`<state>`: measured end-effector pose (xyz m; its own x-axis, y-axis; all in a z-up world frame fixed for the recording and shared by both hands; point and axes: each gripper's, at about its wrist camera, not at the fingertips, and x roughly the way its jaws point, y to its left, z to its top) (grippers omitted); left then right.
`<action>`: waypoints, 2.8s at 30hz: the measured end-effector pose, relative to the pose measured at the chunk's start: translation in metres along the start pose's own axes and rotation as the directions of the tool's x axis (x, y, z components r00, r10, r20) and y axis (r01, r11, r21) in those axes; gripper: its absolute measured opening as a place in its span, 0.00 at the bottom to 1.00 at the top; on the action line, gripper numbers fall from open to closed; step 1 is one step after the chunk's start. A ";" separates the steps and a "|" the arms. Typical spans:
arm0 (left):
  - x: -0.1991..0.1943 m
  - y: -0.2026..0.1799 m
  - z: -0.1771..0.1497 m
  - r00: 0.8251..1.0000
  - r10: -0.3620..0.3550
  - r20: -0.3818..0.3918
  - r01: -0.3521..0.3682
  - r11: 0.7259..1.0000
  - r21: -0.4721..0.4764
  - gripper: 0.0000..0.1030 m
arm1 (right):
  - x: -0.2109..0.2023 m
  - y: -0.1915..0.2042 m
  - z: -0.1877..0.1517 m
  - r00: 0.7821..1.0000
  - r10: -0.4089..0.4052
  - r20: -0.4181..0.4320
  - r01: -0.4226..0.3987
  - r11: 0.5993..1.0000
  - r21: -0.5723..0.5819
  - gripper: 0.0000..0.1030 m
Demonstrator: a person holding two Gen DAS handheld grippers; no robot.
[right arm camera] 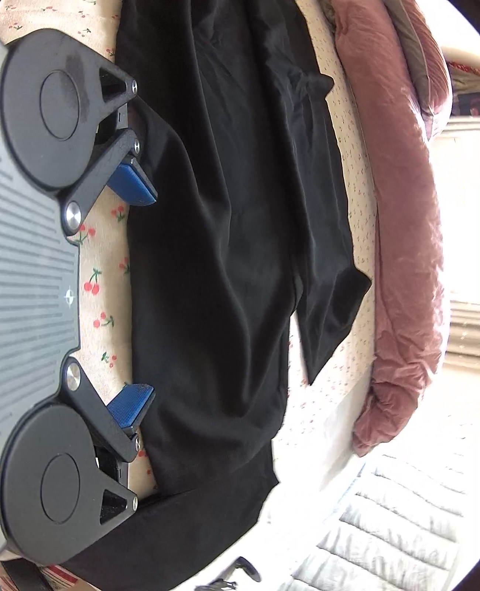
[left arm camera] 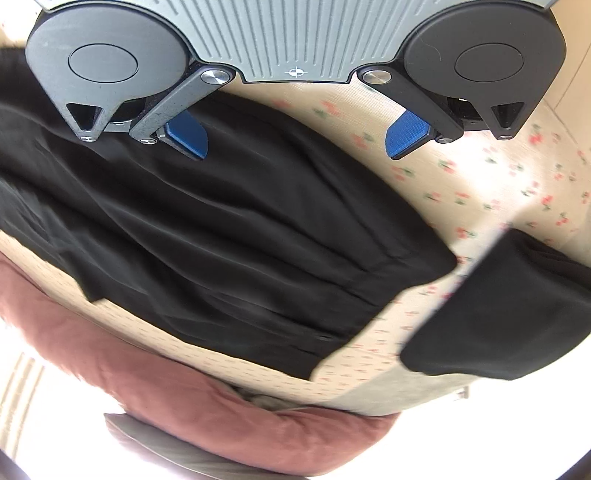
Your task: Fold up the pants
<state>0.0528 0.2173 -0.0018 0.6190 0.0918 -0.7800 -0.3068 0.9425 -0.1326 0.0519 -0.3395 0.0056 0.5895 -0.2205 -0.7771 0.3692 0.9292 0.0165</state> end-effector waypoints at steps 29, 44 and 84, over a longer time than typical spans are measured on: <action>0.009 0.098 0.021 0.990 -0.114 0.081 0.134 0.944 -0.303 0.00 | 0.016 -0.168 0.001 0.976 0.027 0.215 -0.150 0.801 0.579 0.02; 0.000 0.131 -0.003 0.982 0.183 0.041 -0.177 0.976 -0.126 0.00 | 0.027 -0.171 -0.026 0.999 -0.035 -0.025 0.042 0.918 0.394 0.13; 0.006 -0.201 -0.101 0.820 -0.510 -0.260 0.552 0.583 0.596 0.80 | 0.116 -0.158 0.098 0.965 -0.193 0.175 0.145 0.956 0.254 0.17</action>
<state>0.0449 -0.0042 -0.0414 0.4765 -0.4890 -0.7306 0.5933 0.7921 -0.1432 0.1326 -0.5414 -0.0253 0.6236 -0.4444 -0.6431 0.6214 0.7810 0.0628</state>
